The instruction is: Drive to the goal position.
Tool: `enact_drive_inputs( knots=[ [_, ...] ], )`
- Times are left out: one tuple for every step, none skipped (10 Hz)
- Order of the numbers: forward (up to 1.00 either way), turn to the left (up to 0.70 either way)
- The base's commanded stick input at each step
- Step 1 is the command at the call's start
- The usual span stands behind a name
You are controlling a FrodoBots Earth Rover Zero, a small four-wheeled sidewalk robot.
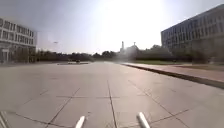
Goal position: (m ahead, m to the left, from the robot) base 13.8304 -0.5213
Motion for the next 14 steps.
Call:
enact_drive_inputs(
  knots=[
    [0.70,0.00],
    [0.70,0.00],
    [0.70,0.00],
    [0.70,0.00],
    [0.70,0.00],
    [0.70,0.00],
    [0.70,0.00],
    [0.70,0.00],
    [0.70,0.00],
    [0.70,0.00],
    [0.70,0.00],
    [0.70,0.00],
    [0.70,0.00],
    [0.70,0.00]
  ],
)
